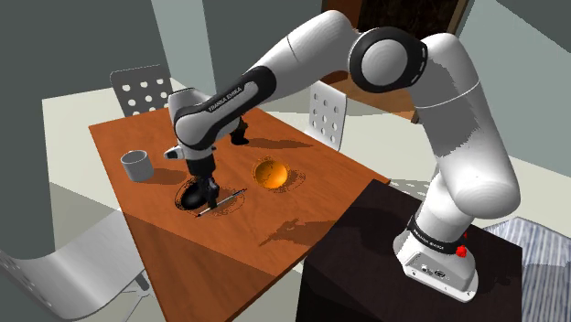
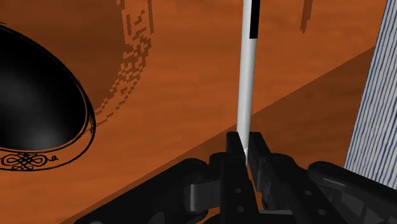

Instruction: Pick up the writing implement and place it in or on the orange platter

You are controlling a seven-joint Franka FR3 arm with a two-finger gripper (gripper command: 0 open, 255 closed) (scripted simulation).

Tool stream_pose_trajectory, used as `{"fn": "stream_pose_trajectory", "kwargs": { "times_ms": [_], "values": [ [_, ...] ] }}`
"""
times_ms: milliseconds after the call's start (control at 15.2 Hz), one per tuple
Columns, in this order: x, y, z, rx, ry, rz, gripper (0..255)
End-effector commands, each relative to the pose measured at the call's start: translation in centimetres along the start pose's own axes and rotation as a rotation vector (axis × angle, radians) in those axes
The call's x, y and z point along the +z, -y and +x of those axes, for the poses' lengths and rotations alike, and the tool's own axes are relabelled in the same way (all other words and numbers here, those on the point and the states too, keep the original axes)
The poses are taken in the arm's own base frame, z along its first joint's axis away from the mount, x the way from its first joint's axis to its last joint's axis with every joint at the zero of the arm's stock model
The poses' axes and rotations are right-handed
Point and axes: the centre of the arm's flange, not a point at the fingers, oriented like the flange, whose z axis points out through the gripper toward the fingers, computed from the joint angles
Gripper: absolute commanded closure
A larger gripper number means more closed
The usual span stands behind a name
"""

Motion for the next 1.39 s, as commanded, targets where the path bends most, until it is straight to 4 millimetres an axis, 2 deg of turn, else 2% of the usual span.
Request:
{"fn": "stream_pose_trajectory", "kwargs": {
  "times_ms": [0,1320],
  "values": [
    [-0.7,-0.9,-2.7,-0.001,0.000,0.001,255],
    [-6.0,-10.4,-26.7,-0.001,0.000,0.001,255]
  ]
}}
